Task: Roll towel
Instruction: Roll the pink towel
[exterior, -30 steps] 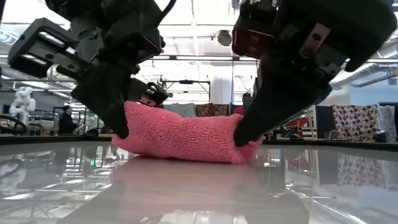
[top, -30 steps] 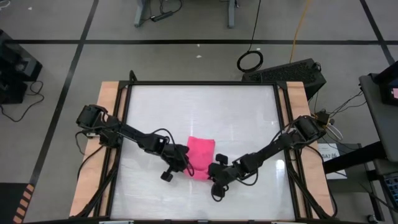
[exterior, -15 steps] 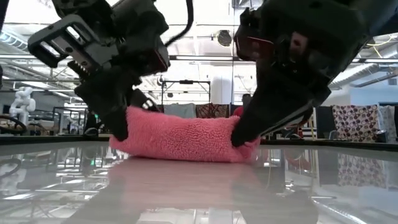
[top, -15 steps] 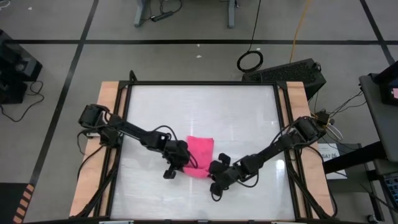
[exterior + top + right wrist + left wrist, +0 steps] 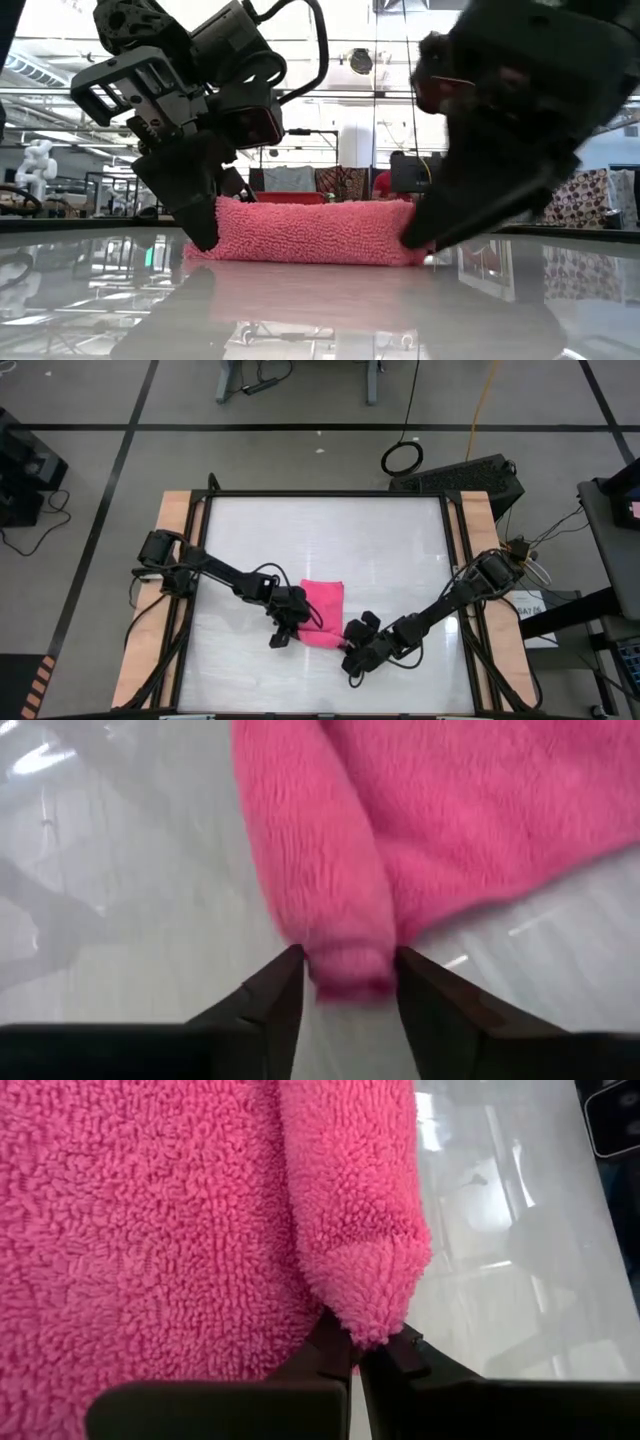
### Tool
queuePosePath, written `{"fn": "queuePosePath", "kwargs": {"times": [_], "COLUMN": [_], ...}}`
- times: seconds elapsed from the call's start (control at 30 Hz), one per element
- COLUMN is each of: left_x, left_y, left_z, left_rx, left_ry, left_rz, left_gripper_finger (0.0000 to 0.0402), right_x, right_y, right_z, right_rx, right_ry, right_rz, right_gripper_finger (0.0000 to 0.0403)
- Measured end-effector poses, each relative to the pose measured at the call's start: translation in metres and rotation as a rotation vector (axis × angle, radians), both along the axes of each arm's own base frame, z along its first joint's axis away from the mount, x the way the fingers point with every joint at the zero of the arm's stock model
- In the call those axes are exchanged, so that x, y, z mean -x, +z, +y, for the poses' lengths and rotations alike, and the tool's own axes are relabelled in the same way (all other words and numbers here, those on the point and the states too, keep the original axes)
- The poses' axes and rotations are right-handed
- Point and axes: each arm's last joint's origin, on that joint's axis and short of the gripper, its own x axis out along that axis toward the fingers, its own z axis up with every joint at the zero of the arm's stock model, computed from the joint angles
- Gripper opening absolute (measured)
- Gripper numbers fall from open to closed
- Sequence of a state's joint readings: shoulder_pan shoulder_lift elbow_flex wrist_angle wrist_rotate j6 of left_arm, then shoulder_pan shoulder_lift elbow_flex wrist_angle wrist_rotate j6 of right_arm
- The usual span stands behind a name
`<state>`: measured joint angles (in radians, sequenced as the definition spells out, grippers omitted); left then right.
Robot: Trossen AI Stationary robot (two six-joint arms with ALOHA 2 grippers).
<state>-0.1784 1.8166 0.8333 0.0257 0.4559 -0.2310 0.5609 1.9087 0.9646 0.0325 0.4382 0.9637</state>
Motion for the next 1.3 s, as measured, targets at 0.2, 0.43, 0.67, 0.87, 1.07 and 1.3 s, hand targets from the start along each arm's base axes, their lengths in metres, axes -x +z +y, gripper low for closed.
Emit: {"fn": "queuePosePath", "kwargs": {"times": [0.2, 0.43, 0.67, 0.87, 1.07, 1.3], "left_x": [0.0, 0.0, 0.0, -0.001, -0.004, -0.005], "left_y": [0.0, -0.001, -0.001, -0.001, 0.0, 0.0], "left_z": [0.0, 0.0, 0.002, 0.006, 0.014, 0.02], "left_rx": [0.008, 0.017, 0.03, 0.065, 0.089, 0.11], "left_ry": [0.0, 0.016, 0.037, 0.052, 0.068, 0.081], "left_rz": [0.006, 0.018, 0.031, 0.036, 0.025, 0.029], "left_gripper_finger": [0.0011, 0.0011, 0.0011, 0.0011, 0.0011, 0.0011], "right_x": [0.014, 0.033, 0.044, 0.039, 0.029, 0.025], "right_y": [-0.001, -0.001, 0.001, 0.003, 0.005, 0.005], "right_z": [0.019, 0.039, 0.047, 0.043, 0.036, 0.032], "right_rx": [0.147, 0.497, 0.893, 1.03, 1.076, 1.086], "right_ry": [0.154, 0.387, 0.531, 0.614, 0.627, 0.641], "right_rz": [-0.006, -0.01, 0.009, 0.031, 0.027, 0.04], "right_gripper_finger": [0.0164, 0.0153, 0.0143, 0.0174, 0.0219, 0.0219]}}
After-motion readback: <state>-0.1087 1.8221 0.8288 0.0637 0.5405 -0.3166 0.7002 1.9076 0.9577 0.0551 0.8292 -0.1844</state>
